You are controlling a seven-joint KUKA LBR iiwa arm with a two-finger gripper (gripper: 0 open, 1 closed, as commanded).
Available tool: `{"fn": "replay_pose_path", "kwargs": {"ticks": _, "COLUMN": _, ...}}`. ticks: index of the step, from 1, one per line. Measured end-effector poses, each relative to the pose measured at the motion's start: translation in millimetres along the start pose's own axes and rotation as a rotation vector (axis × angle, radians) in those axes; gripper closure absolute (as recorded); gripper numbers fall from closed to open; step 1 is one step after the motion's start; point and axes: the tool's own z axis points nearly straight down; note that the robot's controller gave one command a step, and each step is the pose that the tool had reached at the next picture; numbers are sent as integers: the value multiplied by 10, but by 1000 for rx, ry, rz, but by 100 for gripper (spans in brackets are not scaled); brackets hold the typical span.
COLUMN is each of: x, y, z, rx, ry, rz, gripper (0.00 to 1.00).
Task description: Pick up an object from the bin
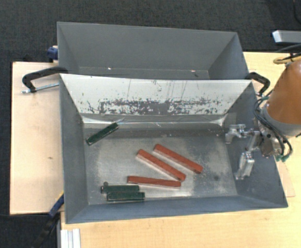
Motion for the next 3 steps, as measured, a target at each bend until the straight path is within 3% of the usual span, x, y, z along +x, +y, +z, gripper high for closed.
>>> {"fn": "replay_pose_path", "kwargs": {"ticks": 1, "x": 0, "y": 0, "z": 0, "rx": 0, "ry": 0, "rz": 0, "gripper": 0}}
{"fn": "replay_pose_path", "kwargs": {"ticks": 2, "x": 49, "y": 422, "z": 156, "rx": 1, "ry": -2, "rz": 59, "gripper": 0}}
{"fn": "replay_pose_path", "kwargs": {"ticks": 3, "x": 19, "y": 713, "z": 453, "rx": -1, "ry": -1, "rz": -67, "gripper": 0}}
